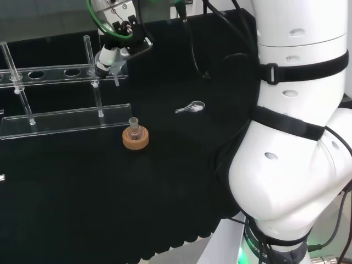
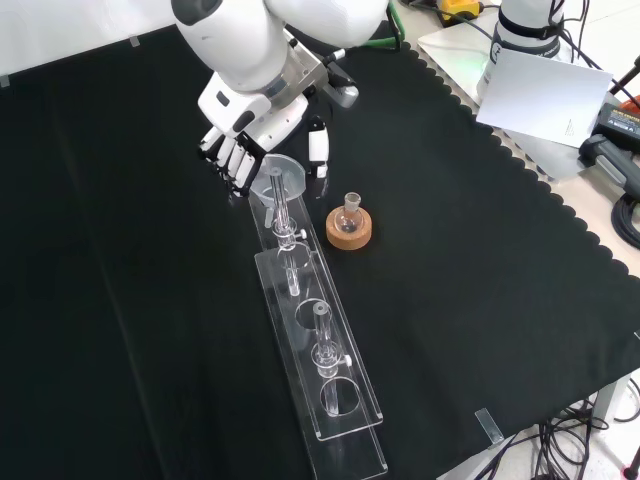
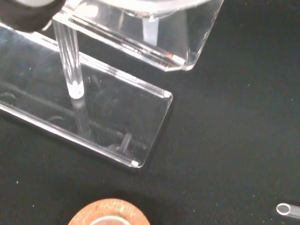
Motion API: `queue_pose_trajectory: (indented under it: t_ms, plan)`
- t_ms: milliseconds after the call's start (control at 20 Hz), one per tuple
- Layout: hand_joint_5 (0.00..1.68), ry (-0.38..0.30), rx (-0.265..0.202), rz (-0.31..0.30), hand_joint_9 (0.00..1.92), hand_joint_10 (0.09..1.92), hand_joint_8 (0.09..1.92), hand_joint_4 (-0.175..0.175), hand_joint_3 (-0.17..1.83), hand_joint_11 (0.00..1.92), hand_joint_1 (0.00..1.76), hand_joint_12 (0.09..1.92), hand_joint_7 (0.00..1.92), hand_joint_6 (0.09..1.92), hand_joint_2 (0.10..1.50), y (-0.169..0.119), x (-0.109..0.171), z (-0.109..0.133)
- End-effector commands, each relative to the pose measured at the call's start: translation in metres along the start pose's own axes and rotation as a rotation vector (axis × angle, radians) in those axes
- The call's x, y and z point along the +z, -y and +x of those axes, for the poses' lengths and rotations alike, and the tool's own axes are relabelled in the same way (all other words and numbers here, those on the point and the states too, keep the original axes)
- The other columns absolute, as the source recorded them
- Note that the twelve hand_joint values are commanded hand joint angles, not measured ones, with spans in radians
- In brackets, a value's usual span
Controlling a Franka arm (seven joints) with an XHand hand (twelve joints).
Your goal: Pick up the funnel from the transparent funnel stand.
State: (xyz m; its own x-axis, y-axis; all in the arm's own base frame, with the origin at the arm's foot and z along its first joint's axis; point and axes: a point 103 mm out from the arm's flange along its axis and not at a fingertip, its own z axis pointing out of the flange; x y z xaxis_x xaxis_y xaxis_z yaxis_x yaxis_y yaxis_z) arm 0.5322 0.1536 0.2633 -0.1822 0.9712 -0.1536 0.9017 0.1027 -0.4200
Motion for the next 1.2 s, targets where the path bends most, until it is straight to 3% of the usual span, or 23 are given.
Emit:
queue_pose_trajectory:
  t_ms: [50, 400, 500, 800, 1200]
  plan:
    - [0.66, -0.017, 0.024, -0.036, 0.61, 0.62, 0.65, -0.014, 0.18, 0.0, 0.77, 1.63, 0.85, 0.16, 0.7, 0.003, -0.008, -0.007]
    - [0.61, -0.025, 0.037, -0.017, 0.71, 0.55, 0.68, -0.025, 0.58, 0.06, 0.78, 1.64, 0.93, 0.39, 0.53, 0.014, -0.016, -0.024]
    - [0.61, -0.035, 0.032, -0.027, 0.73, 0.55, 0.68, -0.028, 0.6, 0.07, 0.79, 1.64, 0.95, 0.41, 0.53, 0.025, -0.014, -0.043]
    - [0.59, -0.016, 0.035, -0.034, 0.78, 0.52, 0.7, -0.04, 0.63, 0.11, 0.79, 1.61, 1.0, 0.55, 0.52, 0.044, -0.025, -0.063]
    - [0.58, 0.034, 0.045, -0.02, 0.81, 0.51, 0.71, -0.044, 0.64, 0.14, 0.79, 1.61, 1.01, 0.61, 0.52, 0.062, -0.068, -0.051]
